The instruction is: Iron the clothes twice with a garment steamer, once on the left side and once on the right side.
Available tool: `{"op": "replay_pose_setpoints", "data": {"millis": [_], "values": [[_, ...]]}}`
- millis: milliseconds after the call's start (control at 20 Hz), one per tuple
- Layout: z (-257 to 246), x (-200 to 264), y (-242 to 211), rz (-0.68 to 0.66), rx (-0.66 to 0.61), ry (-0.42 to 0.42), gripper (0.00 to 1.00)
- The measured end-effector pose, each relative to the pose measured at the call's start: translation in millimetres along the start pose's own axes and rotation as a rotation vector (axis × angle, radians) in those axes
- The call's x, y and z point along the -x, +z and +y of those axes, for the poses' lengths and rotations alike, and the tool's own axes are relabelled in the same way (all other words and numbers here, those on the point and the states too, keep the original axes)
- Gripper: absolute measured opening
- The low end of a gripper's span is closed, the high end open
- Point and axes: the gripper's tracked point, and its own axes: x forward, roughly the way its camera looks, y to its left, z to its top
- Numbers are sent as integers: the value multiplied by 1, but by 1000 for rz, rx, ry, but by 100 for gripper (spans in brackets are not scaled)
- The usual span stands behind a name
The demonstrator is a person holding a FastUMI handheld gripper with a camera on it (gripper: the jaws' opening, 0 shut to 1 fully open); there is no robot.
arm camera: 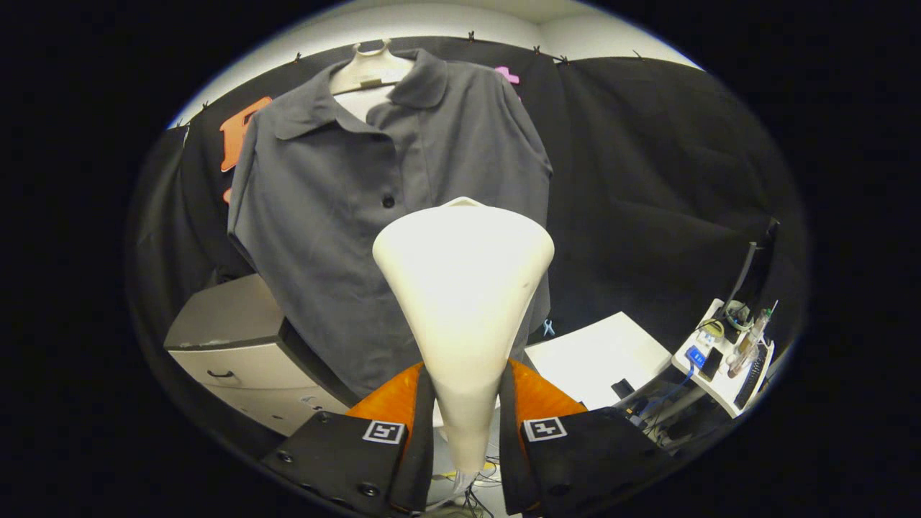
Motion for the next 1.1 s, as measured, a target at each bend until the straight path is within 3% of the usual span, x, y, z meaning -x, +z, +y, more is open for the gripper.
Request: {"op": "replay_pose_setpoints", "data": {"millis": [600,800,1100], "values": [[104,157,114,-363,-11,-54,46],[121,185,109,-454,56,-66,45],[122,174,86,-406,17,-60,46]]}}
